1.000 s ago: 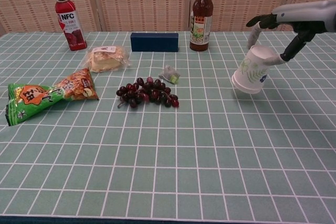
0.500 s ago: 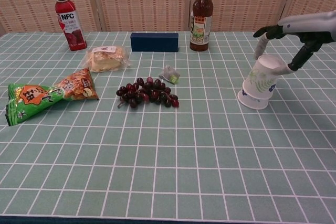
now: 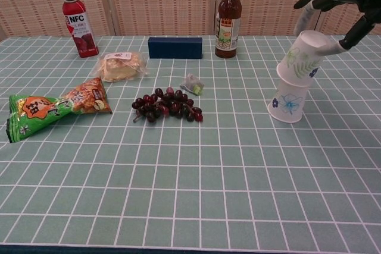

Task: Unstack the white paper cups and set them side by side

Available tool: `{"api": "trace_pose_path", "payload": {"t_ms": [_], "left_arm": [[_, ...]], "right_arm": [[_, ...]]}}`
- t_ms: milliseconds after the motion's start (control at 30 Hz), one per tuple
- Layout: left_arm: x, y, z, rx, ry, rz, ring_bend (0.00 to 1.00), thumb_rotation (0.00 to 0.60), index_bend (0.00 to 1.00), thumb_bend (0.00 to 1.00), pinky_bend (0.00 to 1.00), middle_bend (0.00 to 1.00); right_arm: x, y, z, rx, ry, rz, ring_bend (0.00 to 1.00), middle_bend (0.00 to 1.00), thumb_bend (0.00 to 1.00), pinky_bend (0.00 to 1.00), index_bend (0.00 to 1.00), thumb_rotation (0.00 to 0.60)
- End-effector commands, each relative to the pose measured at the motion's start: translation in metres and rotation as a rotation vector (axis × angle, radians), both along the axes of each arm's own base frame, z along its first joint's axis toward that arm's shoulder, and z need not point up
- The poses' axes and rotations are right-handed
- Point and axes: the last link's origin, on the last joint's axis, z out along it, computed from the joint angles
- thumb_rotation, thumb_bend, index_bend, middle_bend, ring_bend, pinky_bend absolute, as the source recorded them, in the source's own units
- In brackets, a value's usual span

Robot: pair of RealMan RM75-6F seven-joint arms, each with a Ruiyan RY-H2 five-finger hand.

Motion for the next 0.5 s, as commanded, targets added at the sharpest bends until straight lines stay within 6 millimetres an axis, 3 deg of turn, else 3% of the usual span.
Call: {"api": "trace_pose_path", "payload": {"t_ms": [33,267,500], "left_arm": [[-0.001,0.001,-0.002,-0.006,0.004,0.005,0.14,0.600,0.23,0.26,0.22,0.17],[-0.002,0.003,-0.004,-0.004,0.015,0.014,0.14,0.600,0.23,0.26,0.22,0.17],[-0.003,0.005,-0.006,-0.007,0.027,0.021,0.14,0.600,0.23,0.26,0.22,0.17]], "right_arm": [[0.001,0.003,0.008,-0.018,-0.006,0.004,0.00,0.03,0.36,0.00,0.41,0.600],[-0.009,0.015,0.029,-0.046,0.020,-0.012,0.00,0.03,0.36,0.00,0.41,0.600],[-0.047,0.021,0.037,-0.038,0.075,-0.106,0.00,0.03,0.36,0.00,0.41,0.600]]}}
